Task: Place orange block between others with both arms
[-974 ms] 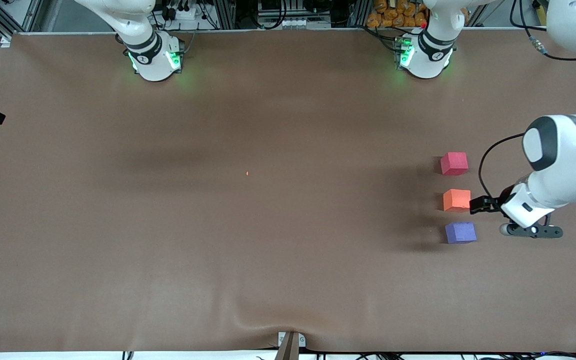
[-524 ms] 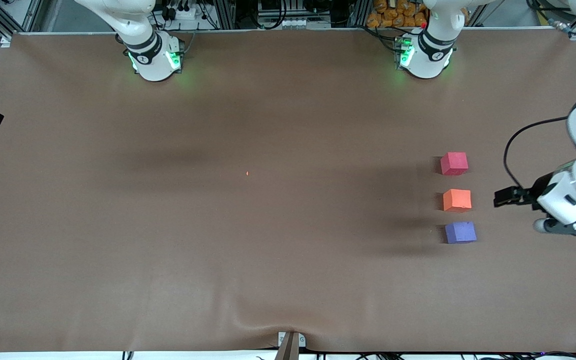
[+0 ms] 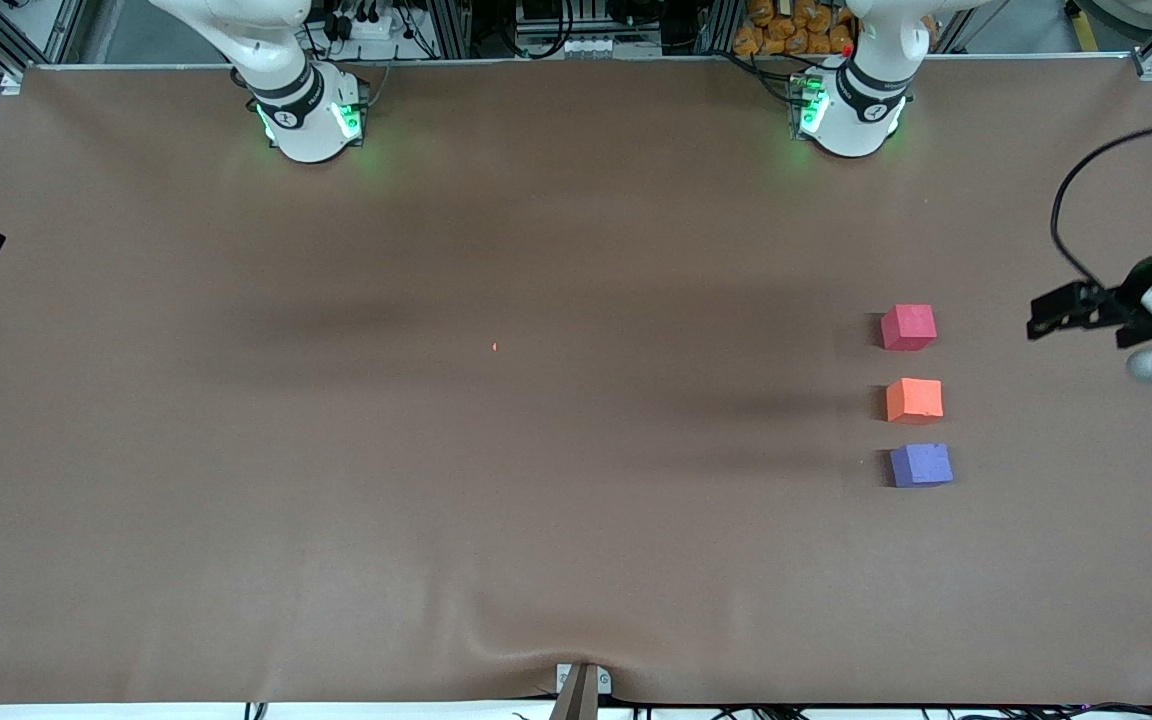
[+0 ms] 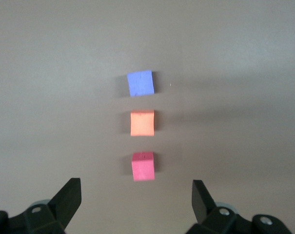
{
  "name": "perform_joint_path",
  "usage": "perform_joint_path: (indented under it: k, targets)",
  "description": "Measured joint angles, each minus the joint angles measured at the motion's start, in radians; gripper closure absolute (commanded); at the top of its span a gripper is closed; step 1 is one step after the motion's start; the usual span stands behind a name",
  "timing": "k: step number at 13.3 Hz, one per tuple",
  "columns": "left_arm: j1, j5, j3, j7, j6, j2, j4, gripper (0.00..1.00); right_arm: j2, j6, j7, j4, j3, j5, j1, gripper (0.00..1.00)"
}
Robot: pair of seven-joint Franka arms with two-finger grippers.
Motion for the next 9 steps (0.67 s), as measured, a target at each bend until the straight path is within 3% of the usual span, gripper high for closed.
perform_joint_path:
  k: [9]
  targets:
    - [0.0,0.0,-0.007,0.0,-0.049,-0.086,-0.009,0.0,0.02,0.017,0.0,-0.001,0.004,-0.001,0.032,0.0]
